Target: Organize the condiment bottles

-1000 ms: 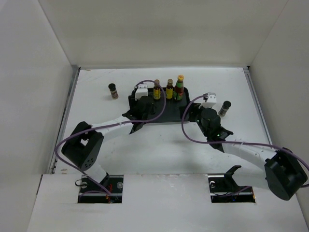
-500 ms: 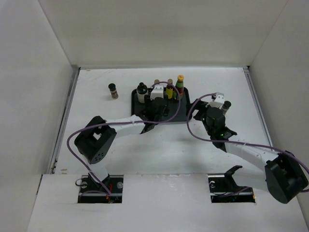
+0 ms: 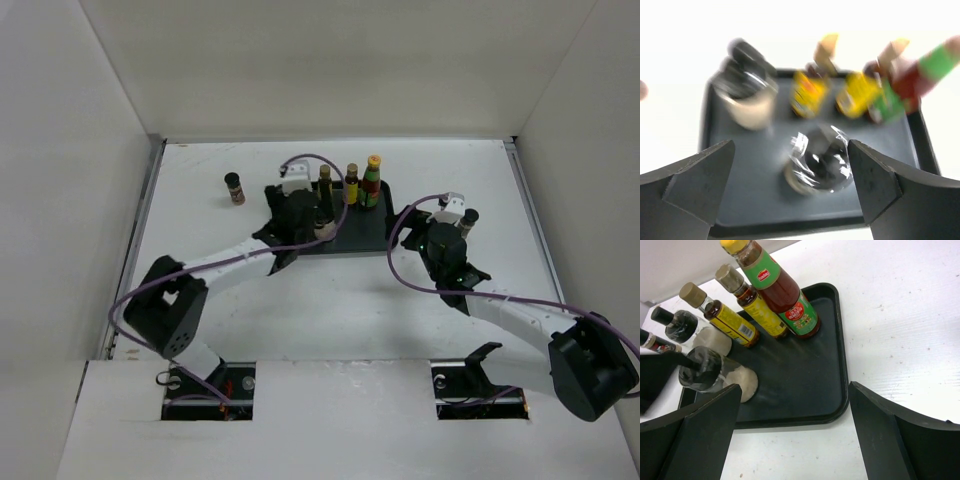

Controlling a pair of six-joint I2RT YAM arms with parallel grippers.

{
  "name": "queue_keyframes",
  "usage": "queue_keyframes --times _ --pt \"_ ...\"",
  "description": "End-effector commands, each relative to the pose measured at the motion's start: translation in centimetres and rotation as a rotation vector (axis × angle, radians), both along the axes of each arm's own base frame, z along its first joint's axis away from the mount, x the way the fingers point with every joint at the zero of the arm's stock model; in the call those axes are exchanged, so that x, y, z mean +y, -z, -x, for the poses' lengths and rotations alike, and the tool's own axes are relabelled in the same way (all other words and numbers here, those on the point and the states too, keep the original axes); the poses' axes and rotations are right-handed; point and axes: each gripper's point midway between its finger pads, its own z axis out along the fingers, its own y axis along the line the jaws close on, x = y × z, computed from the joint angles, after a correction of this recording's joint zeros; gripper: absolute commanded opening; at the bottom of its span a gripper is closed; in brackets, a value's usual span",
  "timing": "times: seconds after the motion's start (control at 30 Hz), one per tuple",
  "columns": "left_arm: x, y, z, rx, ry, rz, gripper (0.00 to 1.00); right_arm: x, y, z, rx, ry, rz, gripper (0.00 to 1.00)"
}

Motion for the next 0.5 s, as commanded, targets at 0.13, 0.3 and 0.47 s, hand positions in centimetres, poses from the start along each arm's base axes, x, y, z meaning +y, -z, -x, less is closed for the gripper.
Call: queue_keyframes --times 0.13,0.3,0.47 --pt "12.8 -7.0 -2.8 -0.139 -0.319 0.185 0.91 -0.1 -1.2 -0.6 -0.04 0.021 -0.035 0.95" --pt "17.7 -7.0 -5.4 -0.142 -0.425 0.214 0.83 0.1 -1.2 -0.6 -0.039 0.017 -0.035 0.96" --pt "20.1 -4.7 -9.3 -0.051 -0.462 0.192 0.79 0.1 -1.2 -0.7 -0.037 0.014 -0.027 0.96"
